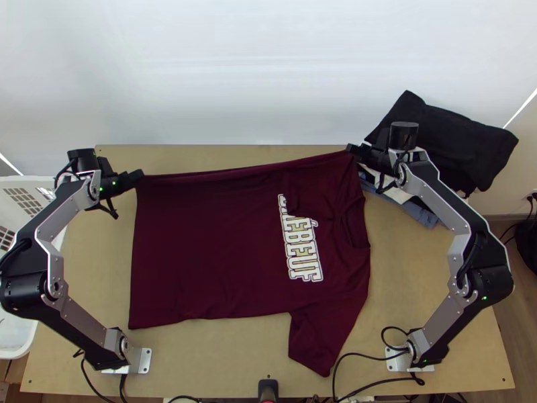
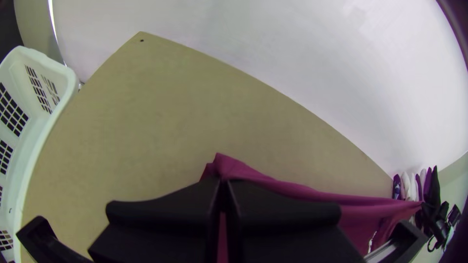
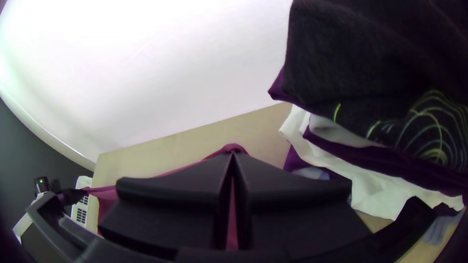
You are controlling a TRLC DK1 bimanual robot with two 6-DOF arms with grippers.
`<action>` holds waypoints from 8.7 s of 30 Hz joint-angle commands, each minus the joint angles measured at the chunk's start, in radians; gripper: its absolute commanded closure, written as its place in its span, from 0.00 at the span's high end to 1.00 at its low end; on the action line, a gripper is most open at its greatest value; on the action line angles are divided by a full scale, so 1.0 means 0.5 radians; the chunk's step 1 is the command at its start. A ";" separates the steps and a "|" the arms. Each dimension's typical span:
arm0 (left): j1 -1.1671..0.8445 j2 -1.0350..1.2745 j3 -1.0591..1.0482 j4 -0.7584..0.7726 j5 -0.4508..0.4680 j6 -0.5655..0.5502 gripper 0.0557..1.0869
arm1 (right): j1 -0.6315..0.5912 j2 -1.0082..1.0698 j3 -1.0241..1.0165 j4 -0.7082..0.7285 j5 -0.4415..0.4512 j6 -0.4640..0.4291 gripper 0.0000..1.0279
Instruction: Fold the t-shirt
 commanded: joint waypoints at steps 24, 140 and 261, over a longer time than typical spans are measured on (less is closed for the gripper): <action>0.140 -0.459 -0.628 -0.151 0.174 0.075 0.04 | 0.042 -0.335 -0.646 -0.044 0.013 0.023 0.03; -0.286 -1.361 -1.509 -1.810 -0.501 1.839 0.83 | 0.526 -1.804 -2.029 -1.025 -0.211 0.133 0.03; 0.125 0.019 0.240 -0.826 0.067 0.867 0.17 | 0.259 -0.080 -0.219 0.005 0.310 0.112 0.03</action>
